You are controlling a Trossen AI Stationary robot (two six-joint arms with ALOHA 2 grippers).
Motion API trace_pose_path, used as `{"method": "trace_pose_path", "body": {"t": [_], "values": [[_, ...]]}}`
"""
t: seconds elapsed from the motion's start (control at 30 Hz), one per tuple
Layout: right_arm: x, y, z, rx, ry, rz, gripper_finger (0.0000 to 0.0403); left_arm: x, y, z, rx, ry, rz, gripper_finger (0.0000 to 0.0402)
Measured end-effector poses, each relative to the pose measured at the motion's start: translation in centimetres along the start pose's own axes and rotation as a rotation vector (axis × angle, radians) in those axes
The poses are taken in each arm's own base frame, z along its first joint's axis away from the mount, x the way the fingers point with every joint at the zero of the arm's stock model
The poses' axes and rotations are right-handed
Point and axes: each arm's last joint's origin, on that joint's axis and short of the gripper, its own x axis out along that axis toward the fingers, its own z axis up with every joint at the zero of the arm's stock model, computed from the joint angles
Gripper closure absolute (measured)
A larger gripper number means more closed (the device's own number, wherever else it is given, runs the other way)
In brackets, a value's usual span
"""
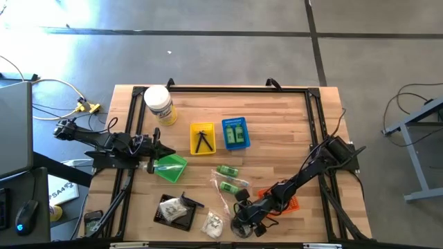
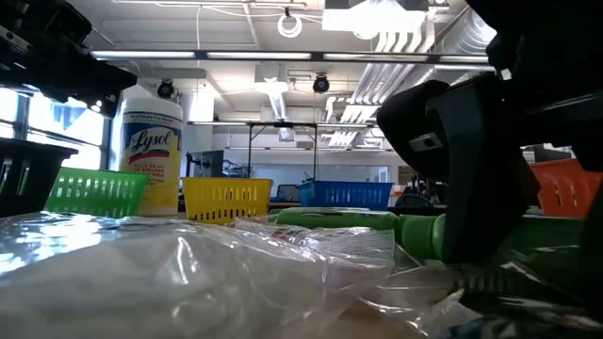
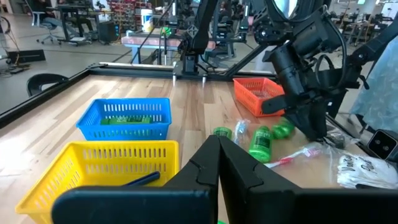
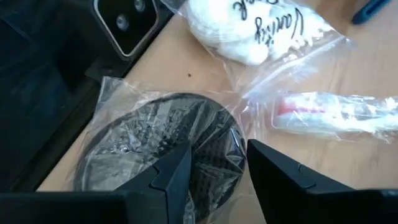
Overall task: Pick & Place Travel size toiletries
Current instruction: Put the hairbrush into the orange bin
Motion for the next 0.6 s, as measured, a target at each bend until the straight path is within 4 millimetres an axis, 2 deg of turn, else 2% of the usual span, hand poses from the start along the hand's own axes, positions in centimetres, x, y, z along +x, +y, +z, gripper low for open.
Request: {"method": "trace_pose_path", "body": {"t": [0.4,0.5,0.6], "values": [[-0.07,-0.39,-0.49,0.029,0.063,-0.011,0.0259,0.0,0.0,-0.01,0.004,0.001,0.0,0.0402],[-0.07,-0.4,-0.51,0.032,0.065,-0.007,0.0284,0.0,0.0,-0.01,0.005,0.001,0.0,0.0402],[-0.06,-0.39,-0.48,0.03,0.062,-0.002,0.0326,0.0,0.0,-0.01,0.005,0.001,0.001,0.0402]]}}
